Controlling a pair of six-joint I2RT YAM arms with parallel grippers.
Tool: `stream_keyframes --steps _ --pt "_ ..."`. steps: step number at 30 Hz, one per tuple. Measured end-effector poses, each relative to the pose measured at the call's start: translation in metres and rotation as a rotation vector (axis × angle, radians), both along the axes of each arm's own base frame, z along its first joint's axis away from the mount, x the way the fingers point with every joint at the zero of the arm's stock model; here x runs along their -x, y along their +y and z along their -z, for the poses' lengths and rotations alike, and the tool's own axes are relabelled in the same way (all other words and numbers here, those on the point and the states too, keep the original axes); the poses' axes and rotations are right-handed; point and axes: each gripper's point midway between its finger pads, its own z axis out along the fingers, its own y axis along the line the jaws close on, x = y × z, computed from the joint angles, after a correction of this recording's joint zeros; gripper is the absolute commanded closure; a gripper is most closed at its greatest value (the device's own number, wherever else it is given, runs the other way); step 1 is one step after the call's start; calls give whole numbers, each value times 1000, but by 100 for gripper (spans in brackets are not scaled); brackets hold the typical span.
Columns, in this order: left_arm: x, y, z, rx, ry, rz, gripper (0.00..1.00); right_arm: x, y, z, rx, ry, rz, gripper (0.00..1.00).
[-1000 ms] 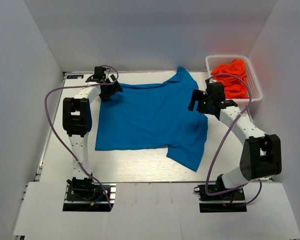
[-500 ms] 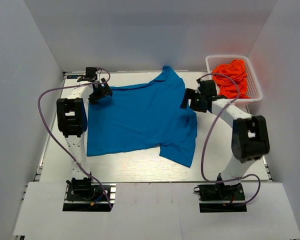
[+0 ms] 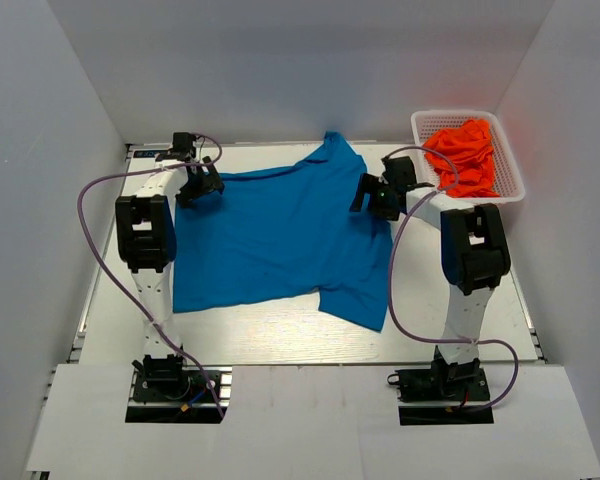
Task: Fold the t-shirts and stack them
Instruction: Flatten out the tshirt
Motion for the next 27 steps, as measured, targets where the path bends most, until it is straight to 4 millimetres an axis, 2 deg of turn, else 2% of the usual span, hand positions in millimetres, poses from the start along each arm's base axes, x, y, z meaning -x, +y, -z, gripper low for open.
stream_keyframes --steps 5,11,15,19,23,25,27 --pt "3 12 2 -42 19 -23 0 -5 -8 1 2 -21 105 10" --pt "4 33 3 -52 25 -64 0 9 -29 3 23 -34 232 10" --pt "5 39 3 -50 26 -55 0 14 -38 3 25 -36 277 10" --pt "3 29 2 -15 14 41 0 15 -38 2 26 -40 245 10" --pt "-4 13 -3 44 -29 150 0 17 -27 -4 18 -43 135 10" --pt "-6 7 -5 59 -42 173 0 13 -20 -15 3 -64 78 10" --pt "-9 3 -7 68 -54 191 0 0 -11 -35 -13 -117 29 10"
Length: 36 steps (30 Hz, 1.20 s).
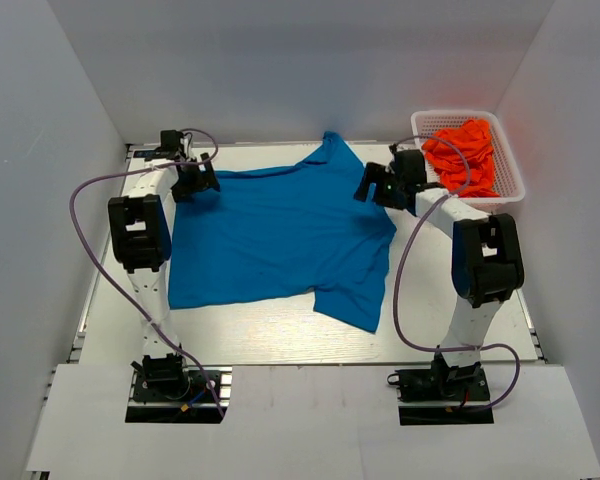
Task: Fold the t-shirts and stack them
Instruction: Flatten out the tshirt
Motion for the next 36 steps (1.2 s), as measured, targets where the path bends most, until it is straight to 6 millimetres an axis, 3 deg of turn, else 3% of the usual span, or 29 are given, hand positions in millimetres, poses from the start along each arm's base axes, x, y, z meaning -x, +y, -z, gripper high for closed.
stream_keyframes --steps 4,7,9,12,16,18,21,28,32,36 --pt "-12 0 -14 1 -47 -1 0 -26 18 -40 -21 -110 -76 10" --pt "-29 3 -33 2 -110 -18 0 -58 34 -53 -32 -163 -114 10" --pt "-46 7 -44 -2 -158 -32 0 -76 43 -45 -34 -169 -128 10" --pt "-67 10 -48 -5 -206 -43 0 -93 52 -18 -27 -131 -136 10" --pt "-78 13 -23 -5 -189 -54 0 -114 57 18 -13 -75 -127 10" --pt "-77 15 -1 -10 -158 -55 0 -120 56 30 -9 -57 -112 10" --pt "-86 16 -5 -12 -186 -62 0 -129 48 24 6 -62 -46 10" --pt "-108 14 -3 5 -244 -53 0 -149 2 37 117 -7 244 10" --pt "-127 5 -8 66 -314 -43 0 -162 -12 37 129 -22 263 10" --pt "-138 -1 -12 120 -353 -40 0 -170 -13 34 140 -48 199 10"
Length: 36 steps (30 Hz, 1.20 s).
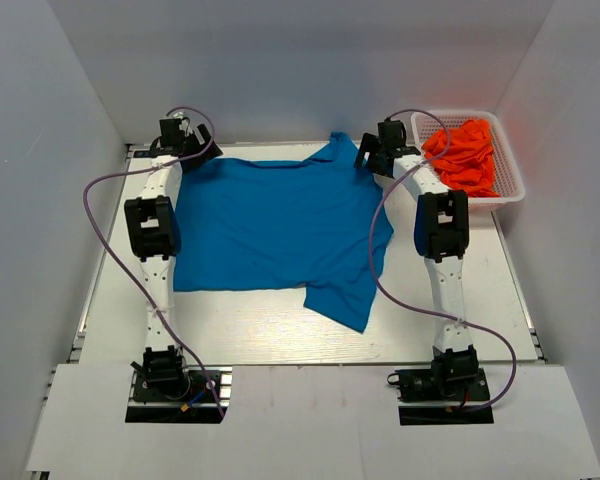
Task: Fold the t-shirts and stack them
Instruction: Flatten out the tshirt, then grap the side of the flattened tshirt closest away from the robot with both arms
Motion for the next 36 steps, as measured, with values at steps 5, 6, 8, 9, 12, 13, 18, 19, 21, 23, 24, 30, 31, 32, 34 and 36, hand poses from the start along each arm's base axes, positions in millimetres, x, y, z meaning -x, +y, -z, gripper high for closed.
stream_keyframes --steps 5,6,8,9,12,13,18,19,21,23,24,30,31,32,34,36 --pt "8 -4 -7 34 16 -6 0 3 9 -6 44 -19 -135 10" --pt "12 -3 -12 33 24 -13 0 5 12 -11 57 -27 -161 10" --pt "23 0 -31 19 39 -36 0 17 19 -30 80 -45 -205 10" --pt "32 3 -43 12 48 -52 0 26 21 -44 87 -59 -220 10" --pt "70 12 -104 -12 39 -138 0 71 32 -103 81 -112 -256 10" --pt "90 16 -122 -18 46 -180 0 86 35 -125 71 -156 -262 10" --pt "226 31 -190 2 57 -404 0 190 29 -182 -6 -238 -261 10" --pt "254 32 -188 14 78 -445 0 210 26 -178 -23 -226 -258 10" --pt "294 35 -164 30 149 -512 0 245 24 -155 -53 -155 -265 10" --pt "339 39 -117 26 285 -580 0 283 20 -116 -76 -24 -277 10" --pt "359 40 -95 16 356 -606 0 303 17 -96 -79 59 -277 10" --pt "445 58 -14 -12 631 -783 0 384 -2 -58 -82 294 -255 10" --pt "448 62 -10 -8 640 -809 0 389 -3 -64 -89 289 -255 10" --pt "450 65 -6 -2 647 -832 0 392 -3 -68 -97 280 -256 10" --pt "448 70 3 12 652 -864 0 397 -3 -73 -110 280 -257 10" --pt "445 73 13 28 657 -887 8 404 -4 -69 -117 301 -255 10"
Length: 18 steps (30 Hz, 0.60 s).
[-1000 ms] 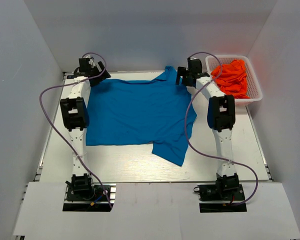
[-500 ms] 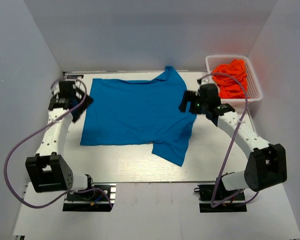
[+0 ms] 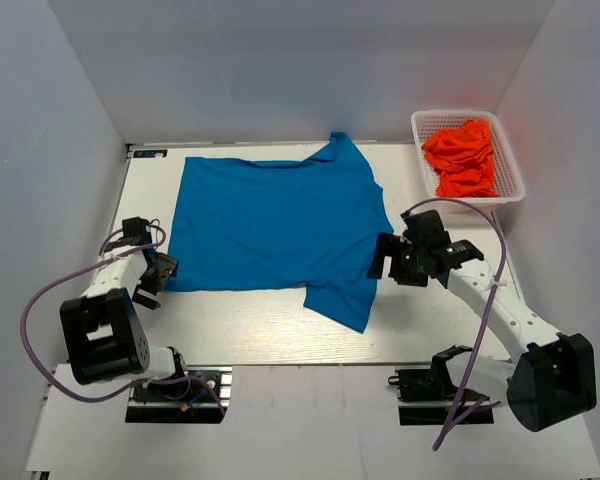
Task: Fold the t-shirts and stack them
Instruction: Grap the side of the flattened tshirt closest away from the robot with both arms
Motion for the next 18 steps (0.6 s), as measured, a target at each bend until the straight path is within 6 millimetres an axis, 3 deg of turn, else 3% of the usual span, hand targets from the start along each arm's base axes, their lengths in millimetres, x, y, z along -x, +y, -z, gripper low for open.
stream_keyframes --steps 2,3,6,9,10,11,18 --pt "-6 2 9 14 -1 -10 12 11 -2 10 3 45 3 10" --pt "-10 2 12 23 -6 -11 23 16 -3 15 6 67 4 10" --pt "-20 1 22 41 -28 -4 37 28 -4 26 3 119 13 10" --pt "-28 0 23 48 -59 1 67 35 -5 31 -4 142 22 10" --pt "-31 0 23 51 -67 3 90 36 -4 31 -9 145 23 10" --pt "-34 0 24 55 -75 0 100 38 -3 32 -15 149 23 10" --pt "-47 -3 24 77 -127 18 100 78 12 57 -47 303 -33 12"
